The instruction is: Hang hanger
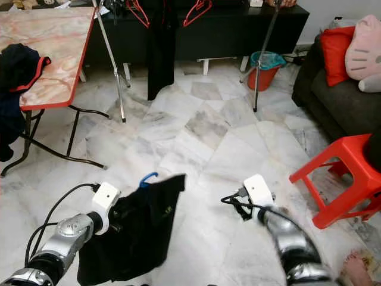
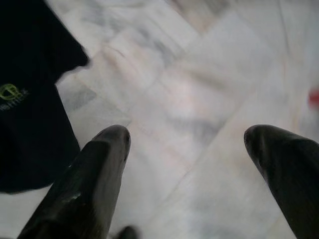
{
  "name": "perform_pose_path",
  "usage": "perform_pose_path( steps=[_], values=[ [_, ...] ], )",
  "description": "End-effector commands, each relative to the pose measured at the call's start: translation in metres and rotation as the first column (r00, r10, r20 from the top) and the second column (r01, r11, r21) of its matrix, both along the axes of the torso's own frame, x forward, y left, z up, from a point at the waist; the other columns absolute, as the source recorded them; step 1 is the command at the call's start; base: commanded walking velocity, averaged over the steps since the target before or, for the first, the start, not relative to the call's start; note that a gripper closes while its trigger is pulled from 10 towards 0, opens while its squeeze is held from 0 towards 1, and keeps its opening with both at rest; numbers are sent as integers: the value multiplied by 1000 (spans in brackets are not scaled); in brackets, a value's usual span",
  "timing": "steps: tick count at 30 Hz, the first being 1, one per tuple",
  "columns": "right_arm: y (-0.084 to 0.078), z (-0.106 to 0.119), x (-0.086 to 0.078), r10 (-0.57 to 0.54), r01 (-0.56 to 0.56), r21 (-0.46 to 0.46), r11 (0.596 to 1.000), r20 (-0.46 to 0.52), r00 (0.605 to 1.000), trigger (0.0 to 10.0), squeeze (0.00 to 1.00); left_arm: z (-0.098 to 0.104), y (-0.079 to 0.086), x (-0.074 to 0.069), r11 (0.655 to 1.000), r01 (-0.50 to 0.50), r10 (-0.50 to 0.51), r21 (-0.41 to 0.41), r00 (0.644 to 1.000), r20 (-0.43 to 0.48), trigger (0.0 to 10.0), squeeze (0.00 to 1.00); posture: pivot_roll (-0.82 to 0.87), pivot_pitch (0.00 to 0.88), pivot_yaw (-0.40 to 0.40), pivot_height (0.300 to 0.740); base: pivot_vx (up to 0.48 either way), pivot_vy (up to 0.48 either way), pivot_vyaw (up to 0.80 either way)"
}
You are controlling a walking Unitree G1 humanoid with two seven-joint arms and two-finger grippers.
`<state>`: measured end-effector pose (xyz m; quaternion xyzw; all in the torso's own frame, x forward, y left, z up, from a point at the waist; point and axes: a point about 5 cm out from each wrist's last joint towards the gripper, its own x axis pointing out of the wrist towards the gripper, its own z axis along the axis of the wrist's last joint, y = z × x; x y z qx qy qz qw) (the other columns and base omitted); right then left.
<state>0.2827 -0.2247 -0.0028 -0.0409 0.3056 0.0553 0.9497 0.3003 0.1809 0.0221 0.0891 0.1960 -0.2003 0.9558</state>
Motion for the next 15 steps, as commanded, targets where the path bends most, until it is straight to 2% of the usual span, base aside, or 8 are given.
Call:
perform_pose_path(
  steps=[1, 2, 3, 7, 8, 12, 14, 15],
  values=[
    [-7, -12, -13, -140, 141, 34, 989, -29, 990, 10000, 0, 6, 4, 5, 997, -78, 79, -20, 995, 58, 10000, 0, -187, 115, -7, 740, 0, 0, 0],
    [-7, -19, -20, -196, 199, 51, 979, -53, 979, 10000, 0, 9, 5, 7, 994, -111, 112, -20, 990, 87, 10000, 0, -187, 112, -6, 740, 0, 0, 0],
    [-6, -33, -36, -308, 319, 89, 944, -112, 945, 10000, 0, 14, 7, 9, 987, -153, 158, -54, 979, 125, 10000, 0, -185, 106, -4, 740, 0, 0, 0],
    [-4, -45, -51, -399, 420, 112, 900, -170, 901, 10000, 0, 20, 6, 10, 976, -184, 200, -115, 967, 157, 10000, 0, -178, 101, -4, 740, 0, 0, 0],
    [-1, -56, -66, -465, 494, 110, 863, -212, 860, 10000, 0, 24, 2, 11, 972, -181, 208, -148, 960, 189, 10000, 0, -182, 97, 9, 740, 0, 0, 0],
    [-1, -64, -79, -491, 513, 44, 857, -230, 840, 10000, 0, 27, -3, 11, 970, -169, 205, -173, 955, 215, 10000, 0, -186, 95, 13, 740, 0, 0, 0],
    [1, -71, -92, -525, 550, 32, 834, -255, 812, 10000, 0, 28, -9, 10, 967, -172, 213, -186, 950, 228, 10000, 0, -181, 90, 16, 740, 0, 0, 0],
    [6, -76, -101, -506, 536, 36, 844, -279, 816, 10000, 0, 29, -16, 9, 969, -163, 205, -186, 949, 238, 10000, 0, -181, 89, 16, 740, 0, 0, 0]
  ],
)
